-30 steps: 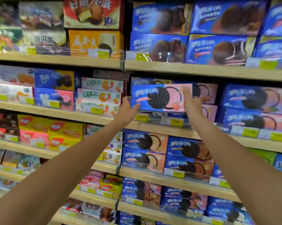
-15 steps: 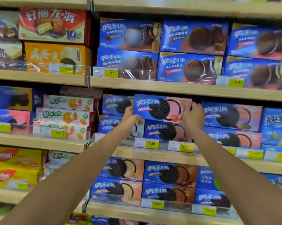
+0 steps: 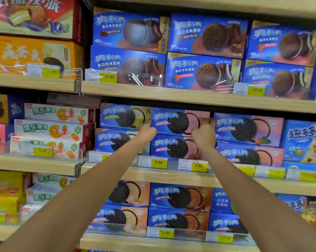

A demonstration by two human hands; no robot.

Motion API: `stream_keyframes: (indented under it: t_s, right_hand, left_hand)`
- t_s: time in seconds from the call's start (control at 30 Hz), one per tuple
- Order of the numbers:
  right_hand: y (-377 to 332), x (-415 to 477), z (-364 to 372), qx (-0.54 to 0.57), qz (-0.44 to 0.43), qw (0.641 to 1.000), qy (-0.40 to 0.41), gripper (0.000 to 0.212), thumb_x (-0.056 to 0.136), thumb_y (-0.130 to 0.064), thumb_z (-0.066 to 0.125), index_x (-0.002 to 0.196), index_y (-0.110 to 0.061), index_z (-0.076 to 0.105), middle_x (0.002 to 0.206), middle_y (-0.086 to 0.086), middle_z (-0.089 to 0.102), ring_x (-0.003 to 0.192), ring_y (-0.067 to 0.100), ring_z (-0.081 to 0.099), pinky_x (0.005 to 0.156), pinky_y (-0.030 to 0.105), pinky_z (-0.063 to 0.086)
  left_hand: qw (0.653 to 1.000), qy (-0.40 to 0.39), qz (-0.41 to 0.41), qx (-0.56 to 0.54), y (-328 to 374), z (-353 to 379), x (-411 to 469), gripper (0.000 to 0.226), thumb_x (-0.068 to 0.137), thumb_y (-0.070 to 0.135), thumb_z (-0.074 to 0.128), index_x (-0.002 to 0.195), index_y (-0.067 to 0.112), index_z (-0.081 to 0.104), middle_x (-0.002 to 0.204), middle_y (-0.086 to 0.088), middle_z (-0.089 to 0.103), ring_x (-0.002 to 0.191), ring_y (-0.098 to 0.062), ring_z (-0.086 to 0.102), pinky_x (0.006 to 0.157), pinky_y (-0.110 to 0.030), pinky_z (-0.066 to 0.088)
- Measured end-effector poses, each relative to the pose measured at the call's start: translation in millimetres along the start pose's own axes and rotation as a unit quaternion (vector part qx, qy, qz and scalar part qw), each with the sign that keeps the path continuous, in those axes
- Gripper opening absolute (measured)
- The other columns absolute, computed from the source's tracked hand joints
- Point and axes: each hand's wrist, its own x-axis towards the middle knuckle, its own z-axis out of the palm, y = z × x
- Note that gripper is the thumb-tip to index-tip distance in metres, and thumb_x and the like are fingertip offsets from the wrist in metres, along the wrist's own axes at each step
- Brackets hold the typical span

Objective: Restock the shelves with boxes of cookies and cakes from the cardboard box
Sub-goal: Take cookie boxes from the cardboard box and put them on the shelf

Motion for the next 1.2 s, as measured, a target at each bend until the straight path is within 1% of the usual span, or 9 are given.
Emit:
stream_keyframes:
  t_s: [0.07,0.17,0.3,0.47,0.63,0.77,0.97,1.1,1.2]
  right_hand:
    - [0,1,2,-0.014,0.016,1.000,-0.022,0.052,0.081,-0.005,0.050,0.133,-0.008,0.046,0.148,0.015,0.026,0.125,0.040,0.043,0.092,0.045,0.045]
    - [-3,1,2,-0.022,0.027,0.999,-0.038,0.056,0.083,-0.007,0.049,0.138,-0.010,0.040,0.152,0.014,0.022,0.132,0.039,0.036,0.094,0.046,0.044]
    - [-7,-2,-2,0.001,0.040,0.999,-0.037,0.056,0.081,-0.006,0.050,0.136,-0.012,0.041,0.147,0.015,0.028,0.129,0.039,0.039,0.093,0.045,0.044]
    - [-13,-12,-6,0.024,0.065,0.997,-0.029,0.056,0.081,-0.009,0.048,0.136,-0.005,0.043,0.142,0.019,0.034,0.131,0.038,0.038,0.102,0.046,0.038]
    - [-8,-18,-18,0.010,0.129,0.989,-0.072,0.057,0.091,-0.031,0.051,0.132,0.008,0.041,0.152,0.023,0.023,0.131,0.042,0.039,0.105,0.046,0.037]
    - [5,-26,-34,0.039,0.121,0.991,-0.046,0.025,0.087,-0.016,0.055,0.104,0.001,0.050,0.111,0.019,0.053,0.111,0.040,0.054,0.080,0.039,0.043]
    - [13,-30,-61,0.035,0.080,0.996,-0.018,0.039,0.090,-0.007,0.047,0.127,0.006,0.048,0.125,0.024,0.055,0.113,0.036,0.054,0.089,0.038,0.043]
    - [31,-16,-85,-0.006,0.035,0.999,-0.009,0.021,0.084,-0.001,0.047,0.103,0.005,0.054,0.101,0.025,0.056,0.089,0.037,0.055,0.068,0.037,0.039]
    - [48,0,-98,-0.107,-0.035,0.994,-0.015,0.027,0.080,-0.004,0.050,0.104,0.008,0.053,0.108,0.026,0.054,0.099,0.037,0.050,0.080,0.040,0.039]
  left_hand:
    - [1.000,-0.005,-0.010,0.002,4,-2,-7,0.055,0.093,-0.005,0.039,0.145,0.013,0.035,0.100,-0.008,0.059,0.071,-0.017,0.052,0.056,-0.025,0.044]
    - [0.999,-0.026,-0.012,0.016,6,-5,-16,0.047,0.096,-0.004,0.038,0.141,0.009,0.041,0.132,-0.015,0.055,0.108,-0.026,0.057,0.082,-0.030,0.047]
    - [0.999,-0.042,-0.009,0.022,2,-8,-23,0.044,0.096,-0.003,0.037,0.139,0.007,0.042,0.137,-0.013,0.052,0.109,-0.020,0.050,0.088,-0.029,0.038]
    - [0.996,-0.051,-0.025,0.068,-3,-11,-40,0.055,0.098,0.007,0.041,0.149,0.011,0.023,0.157,-0.005,0.022,0.143,-0.024,0.026,0.117,-0.040,0.025]
    - [0.995,-0.054,-0.014,0.077,-3,-13,-57,0.055,0.099,0.009,0.040,0.150,0.011,0.020,0.158,-0.005,0.020,0.144,-0.023,0.024,0.117,-0.039,0.024]
    - [0.995,-0.058,0.005,0.081,-4,-3,-62,0.052,0.100,0.012,0.040,0.149,0.011,0.023,0.156,-0.004,0.025,0.143,-0.022,0.026,0.115,-0.035,0.025]
    - [0.993,-0.086,0.046,0.066,12,50,-62,0.053,0.096,0.012,0.047,0.146,0.012,0.028,0.151,-0.004,0.035,0.137,-0.020,0.036,0.110,-0.031,0.031]
    - [0.988,-0.114,0.074,0.076,25,94,-56,0.038,0.091,0.012,0.054,0.128,0.011,0.044,0.128,-0.001,0.050,0.090,-0.001,0.059,0.078,-0.017,0.045]
    - [0.981,-0.128,0.091,0.118,31,124,-53,0.058,0.092,0.019,0.055,0.142,0.006,0.029,0.144,-0.011,0.034,0.124,-0.025,0.049,0.100,-0.035,0.042]
